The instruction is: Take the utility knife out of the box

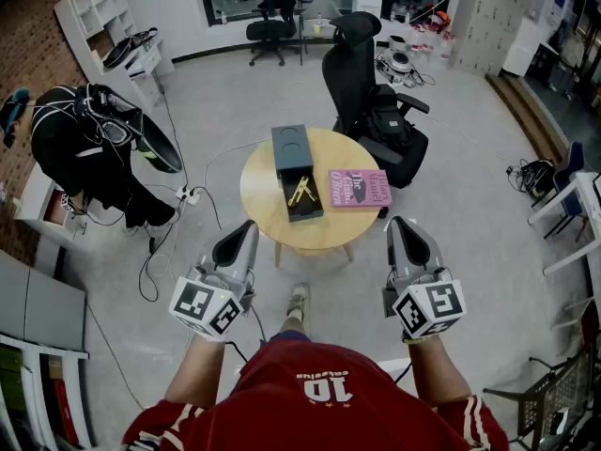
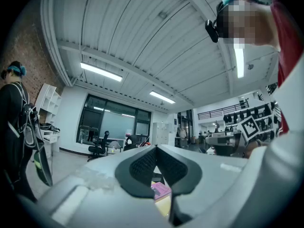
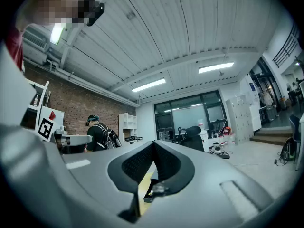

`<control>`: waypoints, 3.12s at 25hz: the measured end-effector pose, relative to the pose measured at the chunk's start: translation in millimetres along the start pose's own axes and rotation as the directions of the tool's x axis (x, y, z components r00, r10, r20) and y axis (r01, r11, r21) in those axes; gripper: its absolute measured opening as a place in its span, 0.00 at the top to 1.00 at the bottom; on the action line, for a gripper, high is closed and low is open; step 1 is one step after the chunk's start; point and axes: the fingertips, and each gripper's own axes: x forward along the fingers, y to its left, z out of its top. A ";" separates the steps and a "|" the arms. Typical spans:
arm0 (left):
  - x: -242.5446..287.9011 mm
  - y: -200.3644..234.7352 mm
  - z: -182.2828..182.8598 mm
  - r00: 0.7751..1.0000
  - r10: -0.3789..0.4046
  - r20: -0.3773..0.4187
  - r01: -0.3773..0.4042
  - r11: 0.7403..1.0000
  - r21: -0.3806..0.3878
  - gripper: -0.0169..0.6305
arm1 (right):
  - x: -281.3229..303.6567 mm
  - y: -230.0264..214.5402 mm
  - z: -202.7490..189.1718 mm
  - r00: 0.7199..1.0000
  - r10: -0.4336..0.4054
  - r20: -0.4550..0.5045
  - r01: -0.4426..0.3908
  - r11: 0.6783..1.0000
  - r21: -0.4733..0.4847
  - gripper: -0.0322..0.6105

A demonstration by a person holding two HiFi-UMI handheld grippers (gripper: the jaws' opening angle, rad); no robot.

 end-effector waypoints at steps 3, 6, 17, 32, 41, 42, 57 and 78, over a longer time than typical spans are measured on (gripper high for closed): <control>-1.2 -0.1 2.3 1.000 -0.001 0.001 0.001 1.000 0.007 0.97 | 2.2 3.9 -1.5 1.000 0.009 -0.013 -0.009 1.000 -0.007 0.97; -2.6 2.1 4.7 1.000 0.009 0.009 -0.009 1.000 -0.003 0.97 | 5.2 8.3 -2.9 1.000 0.017 -0.017 -0.018 1.000 -0.010 0.97; -0.5 6.8 4.9 1.000 0.013 0.009 -0.013 1.000 0.004 0.97 | 12.2 11.9 -2.1 0.999 0.042 -0.002 -0.042 0.999 -0.005 0.97; 20.9 35.1 -12.9 0.998 0.048 -0.044 -0.049 0.999 -0.017 0.97 | 61.5 19.8 -45.3 0.984 0.130 -0.118 -0.134 0.991 -0.025 0.91; 42.5 66.0 -29.9 0.995 0.062 -0.083 -0.065 0.997 -0.040 0.97 | 111.7 18.3 -65.0 0.975 0.158 -0.158 -0.164 0.986 -0.025 0.88; 45.5 70.9 -30.8 0.994 0.065 -0.084 -0.069 0.997 -0.042 0.97 | 117.8 16.8 -67.4 0.974 0.158 -0.163 -0.164 0.986 -0.024 0.87; 116.0 129.2 -24.6 0.998 0.014 -0.069 -0.016 1.000 -0.025 0.97 | 207.4 -3.5 -95.7 0.973 0.147 -0.176 -0.152 0.988 -0.013 0.85; 170.4 194.9 -33.2 0.997 -0.048 -0.058 0.043 0.996 -0.072 0.97 | 281.9 -19.4 -118.5 0.969 0.094 -0.229 -0.115 0.990 -0.082 0.83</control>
